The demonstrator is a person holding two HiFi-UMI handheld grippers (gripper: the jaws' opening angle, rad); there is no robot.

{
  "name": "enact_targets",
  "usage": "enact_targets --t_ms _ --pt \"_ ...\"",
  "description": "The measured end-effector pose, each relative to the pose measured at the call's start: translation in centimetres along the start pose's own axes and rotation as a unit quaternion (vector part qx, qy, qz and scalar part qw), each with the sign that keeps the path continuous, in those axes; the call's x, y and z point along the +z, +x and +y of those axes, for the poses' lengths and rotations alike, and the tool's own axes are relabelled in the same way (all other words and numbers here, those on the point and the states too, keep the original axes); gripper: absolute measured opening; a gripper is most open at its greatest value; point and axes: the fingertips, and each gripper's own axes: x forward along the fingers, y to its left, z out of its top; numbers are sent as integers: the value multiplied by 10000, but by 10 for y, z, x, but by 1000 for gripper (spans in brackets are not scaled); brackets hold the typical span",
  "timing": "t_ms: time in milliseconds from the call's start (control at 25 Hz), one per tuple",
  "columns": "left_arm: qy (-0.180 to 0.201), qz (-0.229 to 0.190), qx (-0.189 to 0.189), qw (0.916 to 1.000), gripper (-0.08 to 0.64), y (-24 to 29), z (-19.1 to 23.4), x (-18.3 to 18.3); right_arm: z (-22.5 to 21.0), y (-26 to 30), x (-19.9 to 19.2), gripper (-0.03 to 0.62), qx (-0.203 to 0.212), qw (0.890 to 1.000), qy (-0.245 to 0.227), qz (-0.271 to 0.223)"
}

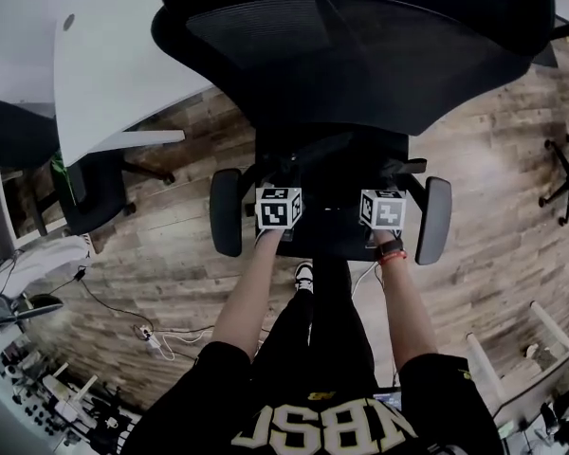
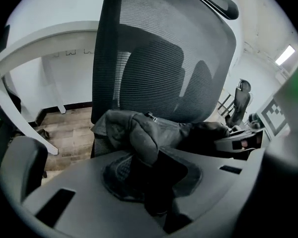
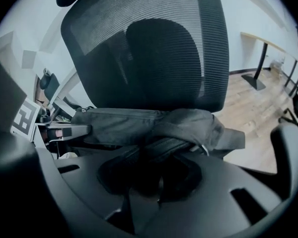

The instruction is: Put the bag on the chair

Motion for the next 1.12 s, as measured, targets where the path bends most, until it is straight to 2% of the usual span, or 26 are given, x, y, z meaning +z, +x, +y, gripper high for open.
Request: enact_targets --t_ms 200,320,440,560,640,720,920,1120 --pt "103 -110 233 9996 64 32 13 2 -20 26 4 124 -62 9999 112 75" --pt "13 -78 253 9996 73 44 21 4 -36 36 5 126 -262 9994 114 193" --pt "135 -119 175 9997 112 50 25 11 -44 36 12 152 -351 9990 165 222" --pt "207 -169 53 9996 201 50 24 15 -46 33 17 182 -337 9992 77 198" --pt "167 -192 49 9997 237 47 24 15 -49 29 17 229 -404 9990 99 137" --pt "170 -176 86 9997 265 42 25 13 -51 22 15 354 -485 9987 116 83" --pt "-61 -339 129 9993 321 22 29 26 -41 7 17 364 -446 9987 81 -222" --pt "96 -560 52 9984 324 -4 7 43 -26 -26 36 364 -389 9976 -31 -580"
